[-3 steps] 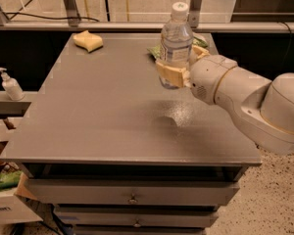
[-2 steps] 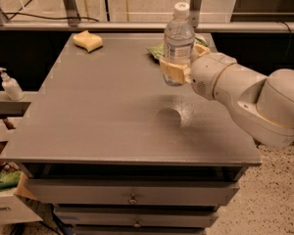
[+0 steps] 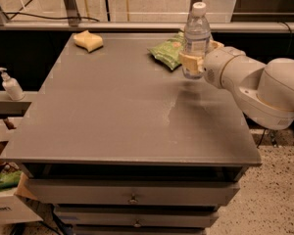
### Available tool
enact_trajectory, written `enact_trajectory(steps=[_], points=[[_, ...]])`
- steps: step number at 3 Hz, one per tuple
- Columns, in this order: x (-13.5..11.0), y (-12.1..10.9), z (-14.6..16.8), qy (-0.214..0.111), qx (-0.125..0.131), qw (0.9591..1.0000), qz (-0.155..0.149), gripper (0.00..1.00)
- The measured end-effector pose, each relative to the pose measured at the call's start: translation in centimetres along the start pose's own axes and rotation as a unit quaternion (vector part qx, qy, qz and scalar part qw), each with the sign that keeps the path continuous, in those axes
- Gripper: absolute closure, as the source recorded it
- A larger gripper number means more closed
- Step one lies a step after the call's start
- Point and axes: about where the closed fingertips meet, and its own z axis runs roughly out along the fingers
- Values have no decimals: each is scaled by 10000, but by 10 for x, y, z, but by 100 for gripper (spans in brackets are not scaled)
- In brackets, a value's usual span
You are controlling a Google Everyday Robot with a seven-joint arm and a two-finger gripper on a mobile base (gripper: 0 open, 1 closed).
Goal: Move blue plastic bottle near green jalapeno chip bag
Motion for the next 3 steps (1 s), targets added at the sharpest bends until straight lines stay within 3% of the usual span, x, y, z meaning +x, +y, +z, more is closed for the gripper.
enact_trajectory(steps=[1, 3], points=[[13, -32, 11, 210, 340, 9991, 142, 100], [7, -48, 47, 155, 490, 9976, 468, 100]])
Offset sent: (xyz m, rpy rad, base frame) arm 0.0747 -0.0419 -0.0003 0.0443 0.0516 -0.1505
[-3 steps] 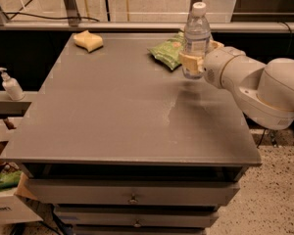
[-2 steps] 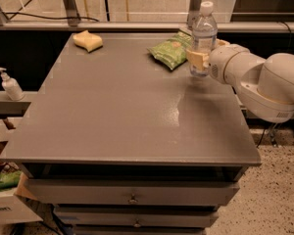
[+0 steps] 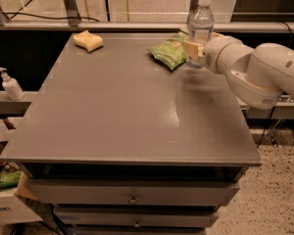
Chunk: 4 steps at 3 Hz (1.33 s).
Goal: Move blue plastic bottle near green jalapeno chip bag
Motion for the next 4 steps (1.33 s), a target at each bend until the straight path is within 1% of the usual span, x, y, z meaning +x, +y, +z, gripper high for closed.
enact_trajectory(steps=[1, 2, 3, 4], points=[[5, 6, 20, -7, -18, 9998, 219, 100], [13, 10, 39, -6, -24, 9993, 377, 100], [24, 7, 48, 24, 28, 9990, 451, 100], [27, -1, 49, 10, 118, 9988, 483, 100]])
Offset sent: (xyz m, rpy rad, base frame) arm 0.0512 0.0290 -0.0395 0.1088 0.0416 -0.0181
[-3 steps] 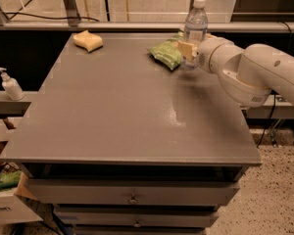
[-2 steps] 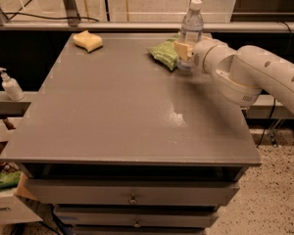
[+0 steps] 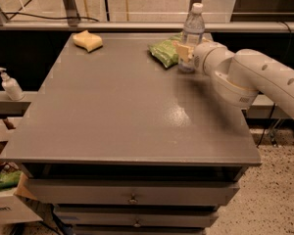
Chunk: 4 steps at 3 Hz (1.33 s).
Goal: Move blue plastic bottle near green jalapeno chip bag
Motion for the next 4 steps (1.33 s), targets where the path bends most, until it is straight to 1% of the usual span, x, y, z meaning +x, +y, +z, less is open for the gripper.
enact_trajectory(steps=[1, 2, 3, 4], points=[[3, -8, -2, -9, 76, 10000, 39, 100], [3, -8, -2, -9, 79, 10000, 42, 100], [11, -8, -3, 96, 45, 9999, 72, 82], [12, -7, -4, 125, 30, 9999, 83, 59]])
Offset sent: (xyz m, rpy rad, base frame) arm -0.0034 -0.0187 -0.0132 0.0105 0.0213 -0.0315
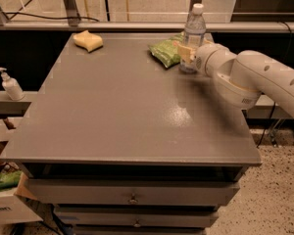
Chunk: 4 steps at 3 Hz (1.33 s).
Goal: Move blue plastic bottle near green jalapeno chip bag
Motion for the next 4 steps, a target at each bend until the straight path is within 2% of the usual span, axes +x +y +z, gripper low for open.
enact_trajectory(steps=[2, 3, 4], points=[[-1, 0, 0, 2, -1, 10000, 0, 12], [4, 1, -2, 65, -54, 10000, 0, 0], [1, 2, -6, 72, -137, 9999, -44, 0]])
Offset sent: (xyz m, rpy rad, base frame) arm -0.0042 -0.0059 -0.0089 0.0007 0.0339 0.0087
